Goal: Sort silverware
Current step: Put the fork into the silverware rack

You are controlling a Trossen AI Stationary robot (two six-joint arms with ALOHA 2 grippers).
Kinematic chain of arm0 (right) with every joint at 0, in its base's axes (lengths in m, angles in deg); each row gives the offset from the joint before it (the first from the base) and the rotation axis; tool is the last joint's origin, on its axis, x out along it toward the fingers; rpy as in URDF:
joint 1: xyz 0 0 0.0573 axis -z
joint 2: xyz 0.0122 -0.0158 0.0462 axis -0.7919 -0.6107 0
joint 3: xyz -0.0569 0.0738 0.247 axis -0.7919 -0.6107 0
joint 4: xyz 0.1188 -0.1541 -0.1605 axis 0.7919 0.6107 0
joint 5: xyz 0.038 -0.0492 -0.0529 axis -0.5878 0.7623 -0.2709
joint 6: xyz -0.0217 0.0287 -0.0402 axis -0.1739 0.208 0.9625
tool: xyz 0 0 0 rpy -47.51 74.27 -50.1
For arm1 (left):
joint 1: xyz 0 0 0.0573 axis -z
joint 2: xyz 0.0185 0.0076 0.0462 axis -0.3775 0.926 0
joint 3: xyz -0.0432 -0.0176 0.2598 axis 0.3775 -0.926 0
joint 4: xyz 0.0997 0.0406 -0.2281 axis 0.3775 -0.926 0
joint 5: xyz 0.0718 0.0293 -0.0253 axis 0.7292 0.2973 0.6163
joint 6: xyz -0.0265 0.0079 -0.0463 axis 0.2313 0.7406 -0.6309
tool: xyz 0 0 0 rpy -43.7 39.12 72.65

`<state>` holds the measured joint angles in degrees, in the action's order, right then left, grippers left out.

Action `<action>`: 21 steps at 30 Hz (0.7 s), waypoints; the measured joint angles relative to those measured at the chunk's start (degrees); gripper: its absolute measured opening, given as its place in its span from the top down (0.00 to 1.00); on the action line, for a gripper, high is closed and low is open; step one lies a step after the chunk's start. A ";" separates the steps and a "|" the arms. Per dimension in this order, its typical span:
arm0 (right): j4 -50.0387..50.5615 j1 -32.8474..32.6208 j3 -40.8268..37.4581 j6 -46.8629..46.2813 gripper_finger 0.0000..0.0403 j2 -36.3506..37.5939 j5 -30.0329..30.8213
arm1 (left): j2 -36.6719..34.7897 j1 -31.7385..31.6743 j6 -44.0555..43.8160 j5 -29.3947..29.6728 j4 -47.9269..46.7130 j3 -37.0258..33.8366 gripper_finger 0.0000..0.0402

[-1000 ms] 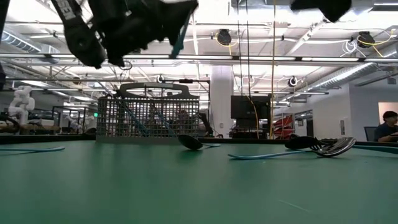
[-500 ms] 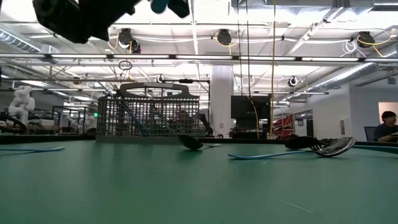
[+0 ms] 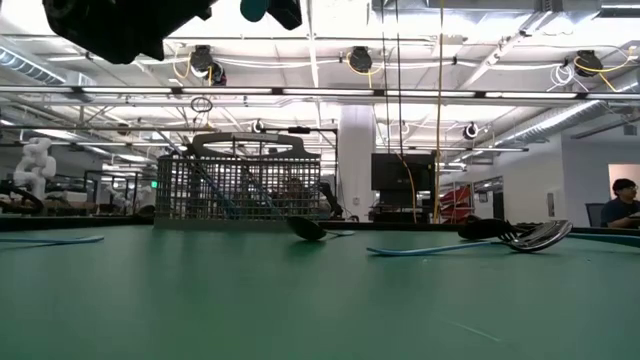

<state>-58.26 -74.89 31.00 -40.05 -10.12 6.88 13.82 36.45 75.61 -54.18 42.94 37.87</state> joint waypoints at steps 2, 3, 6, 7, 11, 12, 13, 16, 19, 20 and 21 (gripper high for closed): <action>-1.54 1.36 0.00 -1.05 0.41 -0.91 -3.77 | 0.00 0.15 0.05 0.01 -0.03 0.00 0.96; -2.63 1.98 0.00 -1.43 0.41 -1.38 -5.56 | 0.00 0.17 0.08 0.00 -0.04 0.00 0.96; -5.96 3.37 0.00 -2.05 0.41 -2.43 -10.45 | 0.00 0.13 0.33 -0.01 -0.23 0.00 0.96; -6.70 3.71 0.04 -2.32 0.41 -2.82 -11.24 | 0.00 0.13 0.39 -0.01 -0.25 0.00 0.96; -7.11 5.23 1.64 -3.20 0.41 -4.57 -14.52 | 0.00 0.13 0.42 -0.01 -1.31 0.00 0.96; -7.12 5.45 2.27 -3.21 0.41 -5.15 -15.55 | 0.00 0.13 0.41 -0.01 -1.50 0.00 0.96; -7.20 5.76 3.05 -3.24 0.41 -5.78 -16.50 | 0.00 0.13 0.41 -0.01 -1.54 0.00 0.96; -6.59 5.75 5.05 -3.18 0.44 -7.49 -17.33 | 0.00 0.13 0.41 -0.01 -1.54 0.00 0.96; -5.31 5.71 6.45 -3.17 0.54 -8.55 -17.38 | 0.00 0.13 0.41 -0.01 -1.49 0.00 0.96; -4.36 5.72 6.66 -3.19 0.59 -8.55 -17.24 | 0.00 0.13 0.41 -0.01 -1.49 0.00 0.96; -3.36 5.74 6.80 -3.19 0.65 -8.55 -17.12 | 0.00 0.13 0.41 -0.05 -1.51 0.00 0.96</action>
<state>-61.62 -69.16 37.79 -43.24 -18.67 -10.23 13.82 36.57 76.02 -54.23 41.43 37.87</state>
